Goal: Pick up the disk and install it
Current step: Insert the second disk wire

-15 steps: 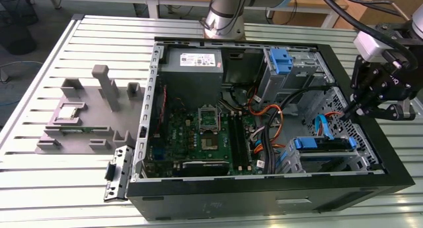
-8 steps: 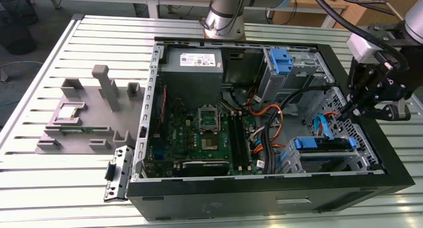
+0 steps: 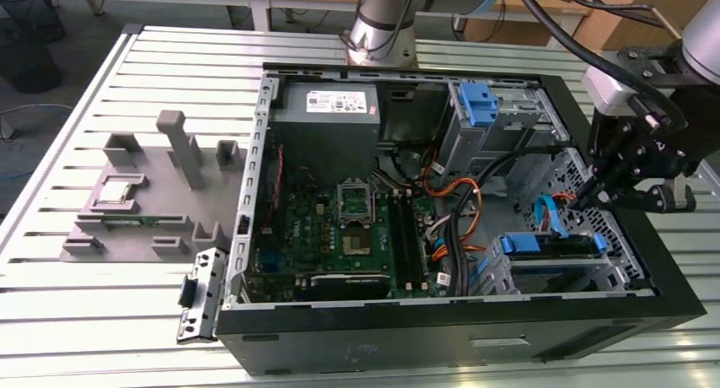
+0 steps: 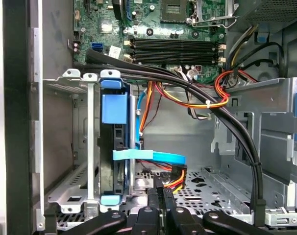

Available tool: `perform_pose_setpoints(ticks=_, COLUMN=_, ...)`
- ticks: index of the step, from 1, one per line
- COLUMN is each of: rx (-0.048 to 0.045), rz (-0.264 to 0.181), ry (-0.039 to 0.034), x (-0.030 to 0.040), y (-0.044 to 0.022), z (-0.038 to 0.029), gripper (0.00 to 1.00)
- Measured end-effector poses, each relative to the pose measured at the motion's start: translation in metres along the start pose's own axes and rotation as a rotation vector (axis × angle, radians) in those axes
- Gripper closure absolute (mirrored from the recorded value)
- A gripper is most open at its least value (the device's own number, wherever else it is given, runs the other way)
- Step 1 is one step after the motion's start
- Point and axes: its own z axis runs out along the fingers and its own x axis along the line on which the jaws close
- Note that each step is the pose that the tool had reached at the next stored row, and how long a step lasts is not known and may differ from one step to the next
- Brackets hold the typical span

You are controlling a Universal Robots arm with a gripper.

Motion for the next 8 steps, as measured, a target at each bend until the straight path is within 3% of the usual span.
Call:
perform_pose_setpoints(ticks=5, rx=0.0034, rz=0.000, ry=-0.0014, x=0.0075, y=0.0016, z=-0.0005, gripper=0.84)
perform_pose_setpoints(ticks=8, rx=0.0035, rz=0.000, ry=-0.0015, x=0.0079, y=0.0016, z=-0.0006, gripper=0.84)
